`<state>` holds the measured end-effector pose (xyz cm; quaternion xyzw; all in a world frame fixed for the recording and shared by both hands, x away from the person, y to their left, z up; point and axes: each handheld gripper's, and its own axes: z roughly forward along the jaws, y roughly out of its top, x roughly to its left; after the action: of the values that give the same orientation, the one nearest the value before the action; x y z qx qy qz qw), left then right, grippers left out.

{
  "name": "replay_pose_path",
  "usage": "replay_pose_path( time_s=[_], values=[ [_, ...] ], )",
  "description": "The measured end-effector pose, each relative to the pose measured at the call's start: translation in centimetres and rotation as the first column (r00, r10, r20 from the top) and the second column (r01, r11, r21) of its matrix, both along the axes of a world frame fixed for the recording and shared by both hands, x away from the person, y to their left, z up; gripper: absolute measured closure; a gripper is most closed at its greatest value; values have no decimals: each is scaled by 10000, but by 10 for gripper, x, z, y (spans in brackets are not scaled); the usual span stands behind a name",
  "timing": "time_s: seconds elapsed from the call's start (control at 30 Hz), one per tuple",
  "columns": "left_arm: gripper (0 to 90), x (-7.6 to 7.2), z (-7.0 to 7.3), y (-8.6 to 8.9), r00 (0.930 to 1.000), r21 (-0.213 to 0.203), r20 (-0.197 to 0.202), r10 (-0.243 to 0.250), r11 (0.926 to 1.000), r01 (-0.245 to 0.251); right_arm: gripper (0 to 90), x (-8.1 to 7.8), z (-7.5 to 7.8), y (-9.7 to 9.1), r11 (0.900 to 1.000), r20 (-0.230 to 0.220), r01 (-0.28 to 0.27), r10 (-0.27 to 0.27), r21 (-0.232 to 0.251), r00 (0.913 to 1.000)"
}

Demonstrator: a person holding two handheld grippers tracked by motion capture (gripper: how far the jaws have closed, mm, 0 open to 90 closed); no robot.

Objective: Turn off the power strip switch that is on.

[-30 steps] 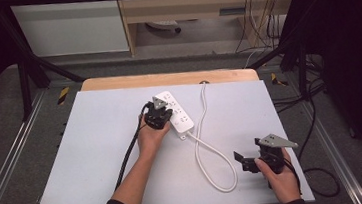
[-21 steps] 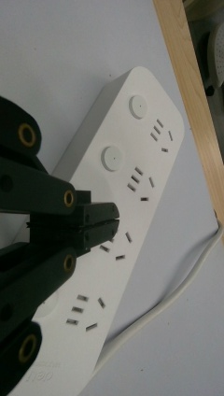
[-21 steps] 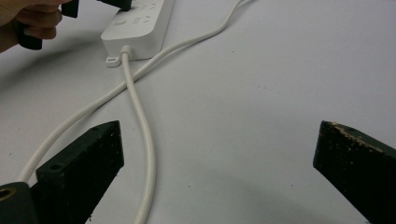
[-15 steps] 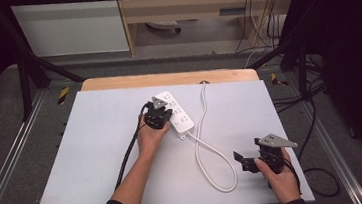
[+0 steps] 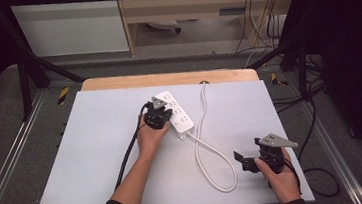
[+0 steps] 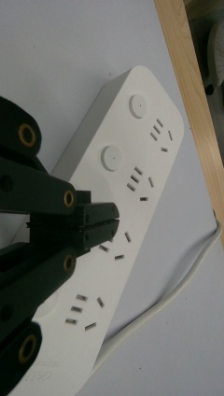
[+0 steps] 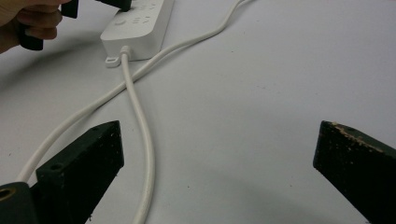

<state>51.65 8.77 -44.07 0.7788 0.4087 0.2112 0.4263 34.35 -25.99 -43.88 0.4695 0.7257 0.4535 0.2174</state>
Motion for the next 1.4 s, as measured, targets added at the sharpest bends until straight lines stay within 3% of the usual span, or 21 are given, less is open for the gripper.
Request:
replay_pose_path(
  time_s=[0.1, 0.33, 0.43, 0.5, 0.73, 1.0, 1.07, 1.17, 1.4],
  values=[
    [900, 0, 0, 0, 9999, -116, 171, -19, 9999, 21, 25, 0, 0, 0, 10000, -14, -2, 2, 2, 10000],
    [900, 0, 2, 1, 10000, -256, 25, 40, 9997, -39, 25, 0, 0, 0, 10000, -39, 29, -29, 34, 10000],
    [900, 0, 3, 3, 9997, -513, -252, 23, 9987, -36, 25, 0, 0, 0, 10000, 24, 8, -8, 46, 10000],
    [900, -1, 4, 5, 9998, -344, -218, 1, 9994, -8, 25, 0, 1, 0, 10000, 27, 16, -16, 82, 10000],
    [900, -6, 15, 12, 9998, -354, -114, -132, 9993, 128, 25, 1, 1, 0, 10000, 24, 3, -3, 84, 10000],
    [900, -15, 26, 17, 9992, -699, -127, -379, 9969, 370, 25, 1, 1, 1, 10000, 73, -16, 16, 45, 10000],
    [763, -17, 29, 18, 9994, -654, -26, -333, 9973, 331, 25, 1, 1, 1, 10000, 70, -21, 21, 31, 10000],
    [714, -20, 34, 20, 9992, -778, 132, -380, 9962, 389, 25, 2, 1, 1, 10000, 59, -35, 35, 17, 10000],
    [436, -27, 43, 28, 9992, -1324, 172, -351, 9905, 370, 26, 2, 1, 2, 10000, 31, -68, 68, -28, 10000]
  ],
)
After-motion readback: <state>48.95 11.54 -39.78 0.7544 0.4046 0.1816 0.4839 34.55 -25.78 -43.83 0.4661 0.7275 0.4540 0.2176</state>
